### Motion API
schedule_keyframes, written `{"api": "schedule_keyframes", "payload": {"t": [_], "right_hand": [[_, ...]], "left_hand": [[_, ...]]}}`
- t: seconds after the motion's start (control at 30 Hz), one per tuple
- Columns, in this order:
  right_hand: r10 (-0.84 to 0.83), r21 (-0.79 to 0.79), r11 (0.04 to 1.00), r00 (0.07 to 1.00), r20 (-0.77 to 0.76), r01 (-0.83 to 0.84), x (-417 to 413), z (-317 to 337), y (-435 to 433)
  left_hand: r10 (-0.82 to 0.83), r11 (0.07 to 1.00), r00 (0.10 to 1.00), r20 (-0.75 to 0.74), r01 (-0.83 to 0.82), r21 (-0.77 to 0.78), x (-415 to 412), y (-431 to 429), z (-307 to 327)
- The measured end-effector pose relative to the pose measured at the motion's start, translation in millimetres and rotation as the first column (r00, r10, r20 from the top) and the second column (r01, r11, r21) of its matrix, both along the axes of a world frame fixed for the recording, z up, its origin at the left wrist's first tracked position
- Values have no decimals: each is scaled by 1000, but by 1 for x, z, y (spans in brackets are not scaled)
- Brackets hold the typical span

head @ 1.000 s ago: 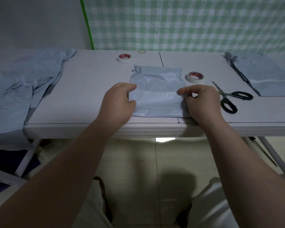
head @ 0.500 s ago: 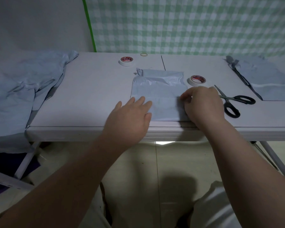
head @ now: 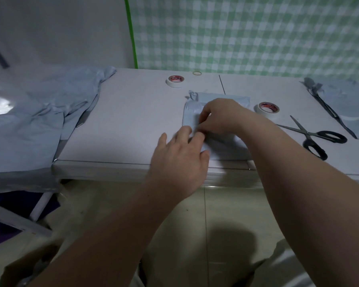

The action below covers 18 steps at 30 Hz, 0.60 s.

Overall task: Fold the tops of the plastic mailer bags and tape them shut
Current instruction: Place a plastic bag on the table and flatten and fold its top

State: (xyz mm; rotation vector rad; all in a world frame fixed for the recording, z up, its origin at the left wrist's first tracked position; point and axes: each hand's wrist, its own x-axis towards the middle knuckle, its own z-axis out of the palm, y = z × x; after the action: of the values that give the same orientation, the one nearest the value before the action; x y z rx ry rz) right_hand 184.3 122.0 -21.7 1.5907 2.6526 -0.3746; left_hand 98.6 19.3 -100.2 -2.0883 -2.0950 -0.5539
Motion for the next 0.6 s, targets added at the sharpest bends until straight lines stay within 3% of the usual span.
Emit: {"api": "schedule_keyframes", "payload": {"t": [0.2,0.3,0.6], "right_hand": [[31,-122,992,998,-47,-36,-9,-1,3],[25,-155,987,989,-145,-48,-8,-2,4],[106,-63,991,978,-182,-120,-6,-10,13]], "left_hand": [[-28,987,999,34,22,159,-6,0,2],[-10,980,1000,-20,14,197,-8,1,3],[-51,995,996,-70,45,-84,-5,5,17]]}}
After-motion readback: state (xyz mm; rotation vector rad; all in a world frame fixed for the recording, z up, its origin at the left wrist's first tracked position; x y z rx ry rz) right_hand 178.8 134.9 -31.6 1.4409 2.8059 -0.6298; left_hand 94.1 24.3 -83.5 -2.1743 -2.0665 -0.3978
